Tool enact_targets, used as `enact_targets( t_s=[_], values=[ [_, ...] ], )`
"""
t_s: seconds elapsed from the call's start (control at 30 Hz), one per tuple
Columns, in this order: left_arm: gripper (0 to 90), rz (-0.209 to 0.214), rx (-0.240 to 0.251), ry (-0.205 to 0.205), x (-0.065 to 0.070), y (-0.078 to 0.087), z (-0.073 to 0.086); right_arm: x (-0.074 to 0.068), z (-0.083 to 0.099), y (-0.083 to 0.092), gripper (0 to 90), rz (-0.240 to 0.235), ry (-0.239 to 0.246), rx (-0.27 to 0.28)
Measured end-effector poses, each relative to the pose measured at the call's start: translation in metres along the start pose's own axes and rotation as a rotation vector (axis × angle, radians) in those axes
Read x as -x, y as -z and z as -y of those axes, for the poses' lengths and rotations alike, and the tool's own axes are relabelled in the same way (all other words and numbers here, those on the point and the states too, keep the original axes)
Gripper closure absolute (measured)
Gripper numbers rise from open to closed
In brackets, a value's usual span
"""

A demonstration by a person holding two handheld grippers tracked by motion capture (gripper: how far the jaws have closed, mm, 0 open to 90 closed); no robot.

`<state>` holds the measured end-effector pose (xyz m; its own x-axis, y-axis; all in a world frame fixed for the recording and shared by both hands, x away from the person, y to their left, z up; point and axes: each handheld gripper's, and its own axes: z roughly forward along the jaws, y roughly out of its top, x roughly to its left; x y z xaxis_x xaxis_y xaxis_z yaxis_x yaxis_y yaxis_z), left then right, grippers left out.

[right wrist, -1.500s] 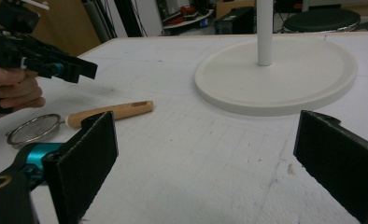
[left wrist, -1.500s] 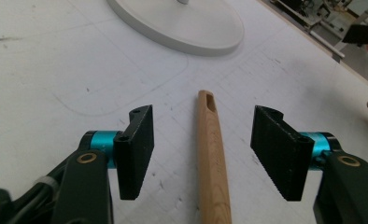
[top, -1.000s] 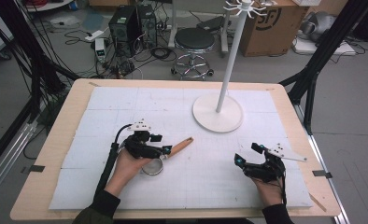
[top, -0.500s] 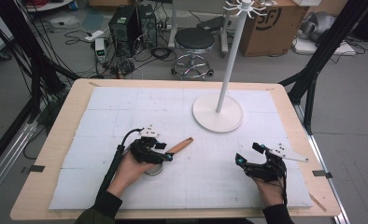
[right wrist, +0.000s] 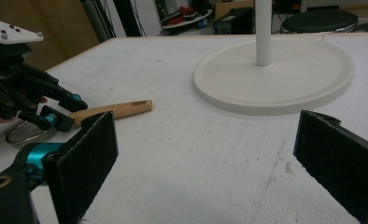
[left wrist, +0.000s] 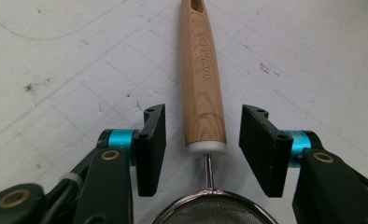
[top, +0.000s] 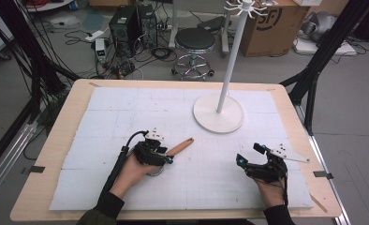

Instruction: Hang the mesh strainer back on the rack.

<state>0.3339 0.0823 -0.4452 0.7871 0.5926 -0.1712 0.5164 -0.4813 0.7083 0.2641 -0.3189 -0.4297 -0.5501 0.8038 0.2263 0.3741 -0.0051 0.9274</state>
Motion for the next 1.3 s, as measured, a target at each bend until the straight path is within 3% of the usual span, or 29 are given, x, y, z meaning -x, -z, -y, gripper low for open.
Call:
enact_targets(
  t_s=[0.4, 0.63, 0.73, 0.83, 1.07, 1.3],
  values=[
    [54.6, -0.033, -0.013, -0.020, 0.007, -0.010, -0.009, 0.002, 0.000, 0.003, 5.5, 0.005, -0.001, 0.009],
    [58.9, -0.094, -0.044, -0.057, 0.012, -0.012, -0.011, 0.002, 0.000, 0.003, 5.5, 0.007, -0.002, 0.008],
    [62.3, -0.101, -0.042, -0.041, 0.013, -0.013, -0.011, 0.002, 0.000, 0.003, 5.5, 0.007, -0.001, 0.009],
    [64.1, -0.117, -0.047, -0.057, 0.014, -0.013, -0.011, 0.002, 0.000, 0.003, 5.5, 0.007, 0.002, 0.010],
    [67.5, -0.133, -0.046, -0.065, 0.016, -0.014, -0.011, 0.000, 0.000, 0.003, 5.5, 0.005, 0.001, 0.009],
    [69.6, -0.121, -0.037, -0.071, 0.014, -0.013, -0.010, 0.001, 0.000, 0.003, 5.5, 0.004, -0.001, 0.002]
  ],
)
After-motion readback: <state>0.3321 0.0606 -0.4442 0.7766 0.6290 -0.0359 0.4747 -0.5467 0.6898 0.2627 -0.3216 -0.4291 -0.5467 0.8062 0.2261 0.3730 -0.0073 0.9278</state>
